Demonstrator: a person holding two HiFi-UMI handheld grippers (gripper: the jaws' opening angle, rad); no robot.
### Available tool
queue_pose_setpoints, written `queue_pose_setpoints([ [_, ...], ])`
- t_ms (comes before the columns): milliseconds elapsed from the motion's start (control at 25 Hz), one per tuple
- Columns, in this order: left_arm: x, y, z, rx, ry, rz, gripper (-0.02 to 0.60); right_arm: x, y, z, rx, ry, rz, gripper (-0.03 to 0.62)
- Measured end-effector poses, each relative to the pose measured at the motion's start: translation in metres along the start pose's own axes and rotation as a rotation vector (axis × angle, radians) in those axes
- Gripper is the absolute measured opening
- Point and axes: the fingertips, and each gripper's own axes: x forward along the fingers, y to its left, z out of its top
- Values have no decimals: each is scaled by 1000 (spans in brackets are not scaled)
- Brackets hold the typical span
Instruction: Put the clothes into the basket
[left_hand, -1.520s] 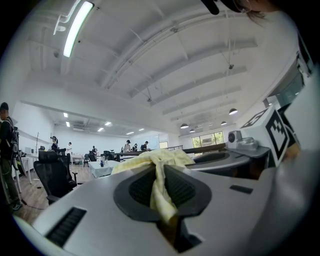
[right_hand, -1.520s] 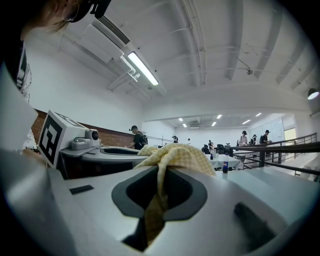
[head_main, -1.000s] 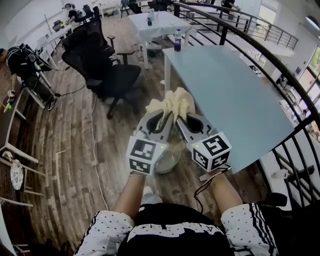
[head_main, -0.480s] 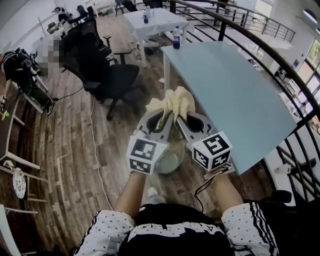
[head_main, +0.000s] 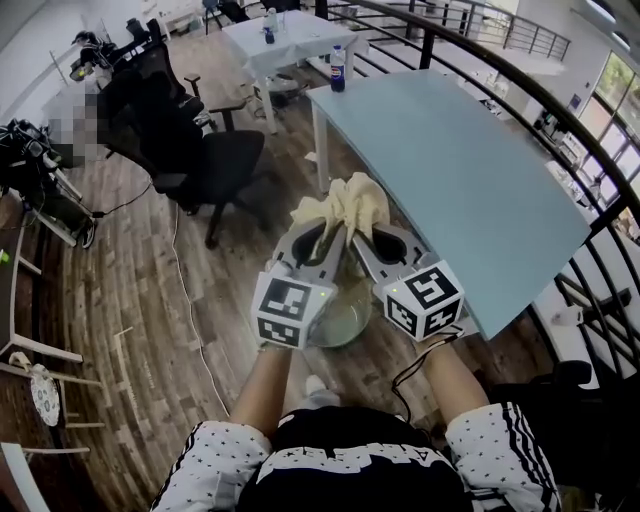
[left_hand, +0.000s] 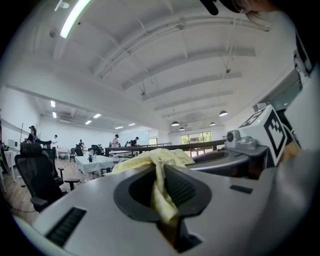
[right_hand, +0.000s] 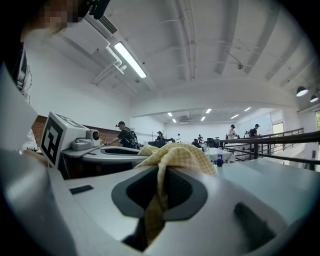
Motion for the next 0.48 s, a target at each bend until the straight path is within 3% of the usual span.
queue_pose_setpoints([
  [480, 2, 32, -14, -18, 3, -85, 49, 32, 6, -8, 10, 22, -63, 46],
])
